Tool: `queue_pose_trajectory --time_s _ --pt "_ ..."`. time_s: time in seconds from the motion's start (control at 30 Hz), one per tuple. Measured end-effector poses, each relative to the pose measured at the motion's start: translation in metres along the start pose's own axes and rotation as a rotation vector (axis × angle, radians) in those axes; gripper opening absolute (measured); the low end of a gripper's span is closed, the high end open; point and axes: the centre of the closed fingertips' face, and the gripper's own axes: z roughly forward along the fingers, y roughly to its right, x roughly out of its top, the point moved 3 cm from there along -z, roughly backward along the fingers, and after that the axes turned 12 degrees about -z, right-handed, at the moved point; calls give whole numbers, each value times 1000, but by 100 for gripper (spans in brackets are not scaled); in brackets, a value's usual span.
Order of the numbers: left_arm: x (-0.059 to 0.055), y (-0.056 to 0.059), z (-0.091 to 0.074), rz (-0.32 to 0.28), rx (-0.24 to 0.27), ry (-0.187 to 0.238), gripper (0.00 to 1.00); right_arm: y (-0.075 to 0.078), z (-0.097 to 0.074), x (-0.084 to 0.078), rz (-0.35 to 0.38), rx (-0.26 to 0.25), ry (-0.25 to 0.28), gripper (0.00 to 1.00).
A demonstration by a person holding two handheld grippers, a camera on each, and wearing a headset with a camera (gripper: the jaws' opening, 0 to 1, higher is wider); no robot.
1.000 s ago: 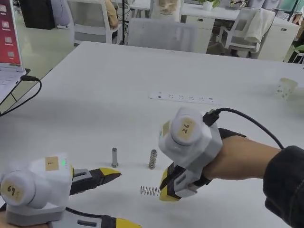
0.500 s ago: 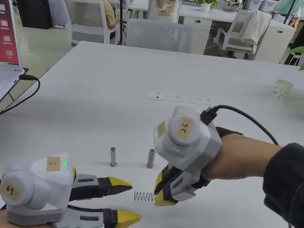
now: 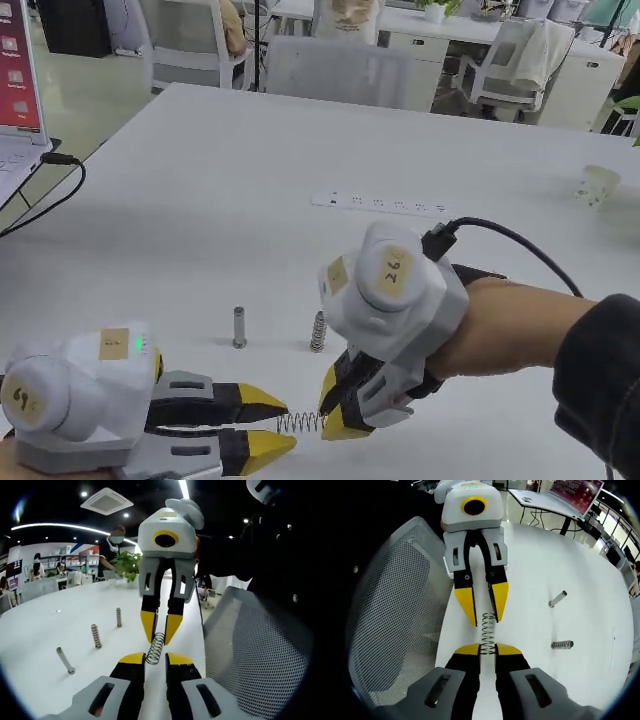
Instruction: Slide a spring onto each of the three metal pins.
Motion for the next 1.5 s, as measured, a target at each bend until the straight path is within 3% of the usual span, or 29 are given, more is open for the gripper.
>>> queue_pose_trajectory --time_s 0.4,0.97,1.23,1.5 --pt "-3 4 1 3 -26 -21 3 -6 0 0 -43 28 3 8" --pt "2 7 -1 -25 -41 -7 2 -9 10 -6 6 60 14 9" --pt "0 5 0 -25 -35 -15 3 -8 7 -4 4 49 23 8" --pt "-2 4 1 -17 -26 -30 3 -2 -5 11 11 17 60 8"
